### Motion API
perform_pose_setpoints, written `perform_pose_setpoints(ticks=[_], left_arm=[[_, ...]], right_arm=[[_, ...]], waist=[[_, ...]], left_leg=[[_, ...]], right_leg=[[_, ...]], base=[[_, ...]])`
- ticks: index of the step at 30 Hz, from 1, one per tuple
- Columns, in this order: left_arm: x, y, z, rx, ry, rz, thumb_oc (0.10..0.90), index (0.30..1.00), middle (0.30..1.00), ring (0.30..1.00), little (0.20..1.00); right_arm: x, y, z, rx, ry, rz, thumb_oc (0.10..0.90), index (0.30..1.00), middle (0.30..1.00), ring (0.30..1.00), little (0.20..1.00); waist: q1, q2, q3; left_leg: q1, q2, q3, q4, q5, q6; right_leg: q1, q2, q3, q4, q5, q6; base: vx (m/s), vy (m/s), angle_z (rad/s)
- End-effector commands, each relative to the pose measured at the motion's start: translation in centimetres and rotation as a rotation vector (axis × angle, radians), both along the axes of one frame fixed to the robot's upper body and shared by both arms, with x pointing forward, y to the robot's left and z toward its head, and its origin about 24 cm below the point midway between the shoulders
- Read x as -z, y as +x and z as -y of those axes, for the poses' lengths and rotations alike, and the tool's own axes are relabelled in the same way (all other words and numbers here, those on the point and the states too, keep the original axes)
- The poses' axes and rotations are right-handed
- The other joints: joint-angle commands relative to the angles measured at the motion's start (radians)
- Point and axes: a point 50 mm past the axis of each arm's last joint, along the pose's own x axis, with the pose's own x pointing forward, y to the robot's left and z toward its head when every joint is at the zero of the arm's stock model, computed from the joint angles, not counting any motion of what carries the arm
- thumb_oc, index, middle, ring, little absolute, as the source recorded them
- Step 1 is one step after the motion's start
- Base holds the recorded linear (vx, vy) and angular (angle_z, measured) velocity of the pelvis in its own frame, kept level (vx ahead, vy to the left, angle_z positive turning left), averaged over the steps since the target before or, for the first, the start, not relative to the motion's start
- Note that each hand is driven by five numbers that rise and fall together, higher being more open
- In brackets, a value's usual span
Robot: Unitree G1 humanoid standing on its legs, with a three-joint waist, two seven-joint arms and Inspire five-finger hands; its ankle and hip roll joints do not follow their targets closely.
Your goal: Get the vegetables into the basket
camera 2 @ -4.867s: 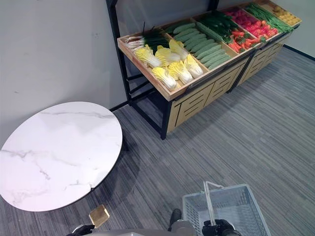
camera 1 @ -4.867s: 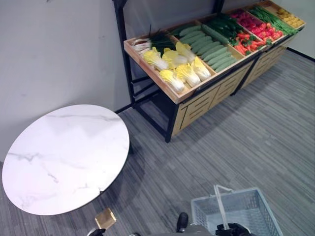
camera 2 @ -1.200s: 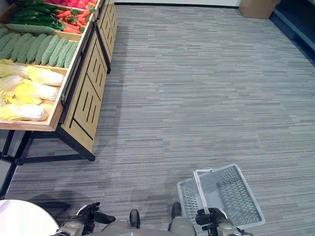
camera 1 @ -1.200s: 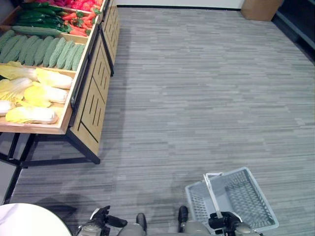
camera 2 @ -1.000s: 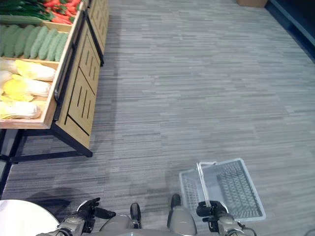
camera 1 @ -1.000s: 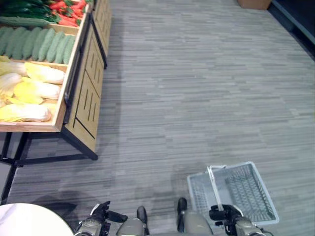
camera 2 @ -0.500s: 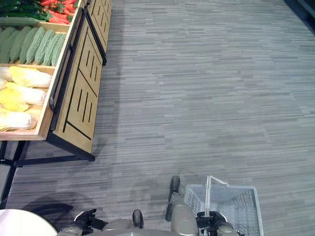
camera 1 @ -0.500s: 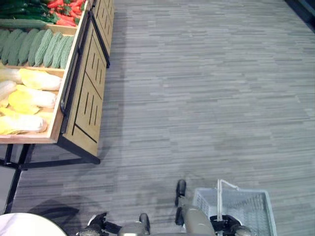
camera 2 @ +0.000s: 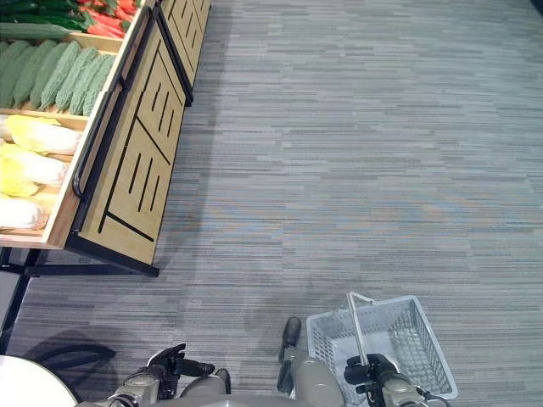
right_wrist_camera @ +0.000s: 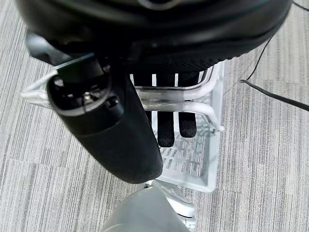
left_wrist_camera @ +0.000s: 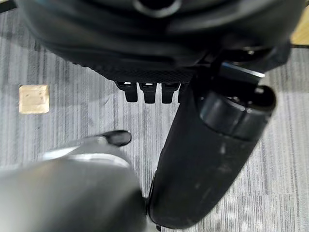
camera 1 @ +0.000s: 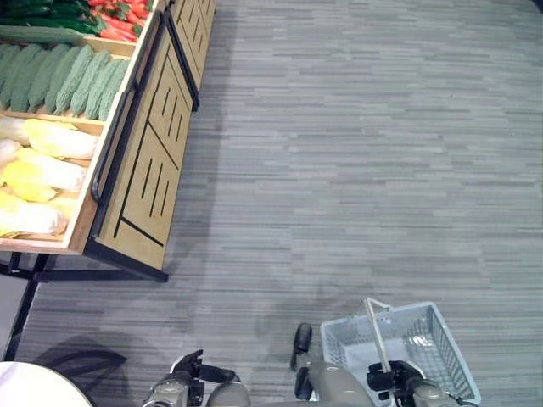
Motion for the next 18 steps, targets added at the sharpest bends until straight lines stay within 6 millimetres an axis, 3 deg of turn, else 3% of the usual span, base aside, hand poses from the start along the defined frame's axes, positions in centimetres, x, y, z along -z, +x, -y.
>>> perform_pose_setpoints(ticks=[1,2,3,4,6,7,8,9,14,17,18], left_arm=[[-0.4,0.1,-1.4,-0.022,0.044,0.015,0.900,1.000,1.000,1.000,1.000],[-0.4,0.1,-1.5,-0.030,0.046,0.015,0.900,1.000,1.000,1.000,1.000],[-0.4,0.1,-1.5,-0.033,0.047,0.017,0.900,1.000,1.000,1.000,1.000],[-0.5,0.4,-1.5,-0.039,0.045,0.027,0.900,1.000,1.000,1.000,1.000],[-0.5,0.3,-1.5,-0.036,0.046,0.026,0.900,1.000,1.000,1.000,1.000],[-0.4,0.3,-1.5,-0.034,0.046,0.024,0.900,1.000,1.000,1.000,1.000],[-0.4,0.3,-1.3,-0.025,0.047,0.026,0.900,1.000,1.000,1.000,1.000],[-0.4,0.3,-1.2,-0.014,0.049,0.026,0.900,1.000,1.000,1.000,1.000],[-0.4,0.2,-1.4,0.005,0.057,0.018,0.900,1.000,1.000,1.000,1.000],[-0.5,-0.3,-2.1,0.002,0.068,0.006,0.900,1.000,1.000,1.000,1.000],[-0.5,-0.3,-2.1,0.002,0.068,0.006,0.900,1.000,1.000,1.000,1.000]], right_arm=[[0.1,-0.5,0.0,0.005,-0.002,0.005,0.400,0.300,0.300,0.300,0.300],[0.0,-0.7,0.3,0.010,-0.009,0.002,0.400,0.300,0.300,0.300,0.300],[0.0,-0.7,0.4,0.014,-0.011,0.000,0.400,0.300,0.300,0.300,0.300],[0.0,-0.8,0.7,0.026,-0.019,-0.001,0.400,0.300,0.300,0.300,0.300],[-0.2,-0.6,0.9,0.023,-0.030,0.003,0.400,0.300,0.300,0.300,0.300],[-0.2,-0.6,1.0,0.020,-0.034,0.002,0.400,0.300,0.300,0.300,0.300],[-0.2,-0.6,1.1,0.012,-0.041,0.000,0.400,0.300,0.300,0.300,0.300],[-0.2,-0.6,1.1,0.008,-0.046,0.001,0.400,0.300,0.300,0.300,0.300],[-0.1,-1.0,1.0,-0.011,-0.047,-0.023,0.400,0.300,0.300,0.300,0.300],[0.3,-1.2,0.1,-0.025,-0.023,-0.043,0.400,0.300,0.300,0.300,0.300],[0.3,-1.2,0.1,-0.025,-0.023,-0.043,0.400,0.300,0.300,0.300,0.300]], waist=[[0.018,-0.044,0.039],[0.024,-0.055,0.059],[0.021,-0.059,0.066],[0.015,-0.072,0.072],[0.010,-0.082,0.065],[0.014,-0.081,0.061],[0.017,-0.070,0.049],[0.017,-0.063,0.043],[0.032,-0.056,0.026],[0.046,-0.077,0.000],[0.046,-0.077,-0.002]], left_leg=[[-0.080,-0.075,0.018,0.204,0.143,0.038],[-0.142,-0.071,0.002,0.307,0.150,0.052],[-0.161,-0.072,0.008,0.299,0.136,0.063],[-0.209,-0.090,0.029,0.225,0.082,0.081],[-0.251,-0.116,0.023,0.074,0.047,0.091],[-0.251,-0.125,0.002,-0.005,0.062,0.088],[-0.271,-0.140,-0.052,-0.151,0.152,0.076],[-0.284,-0.143,-0.070,-0.221,0.197,0.067],[-0.294,-0.137,-0.025,-0.264,0.228,0.049],[-0.254,-0.159,-0.017,-0.211,0.171,0.101],[-0.256,-0.159,-0.018,-0.211,0.171,0.101]], right_leg=[[0.027,-0.014,0.085,0.078,-0.131,0.030],[0.053,-0.007,0.071,0.080,-0.152,0.014],[0.063,-0.013,0.064,0.077,-0.155,0.016],[0.076,-0.034,0.050,0.070,-0.154,0.030],[0.071,-0.054,0.043,0.066,-0.153,0.045],[0.074,-0.053,0.044,0.068,-0.156,0.048],[0.087,-0.044,0.043,0.059,-0.157,0.050],[0.100,-0.039,0.043,0.051,-0.163,0.049],[0.165,-0.035,0.061,0.053,-0.197,0.054],[0.210,-0.084,0.108,0.085,-0.222,0.087],[0.209,-0.084,0.107,0.085,-0.222,0.087]], base=[[0.18,-0.301,0.10],[0.15,-0.242,0.16],[0.17,-0.170,0.14],[0.11,-0.034,0.25],[0.11,0.043,0.37],[0.18,0.145,0.36],[0.21,0.174,0.08],[0.17,0.145,-0.18],[0.23,0.194,-0.42],[0.45,0.400,-0.56],[0.36,0.384,-0.40]])
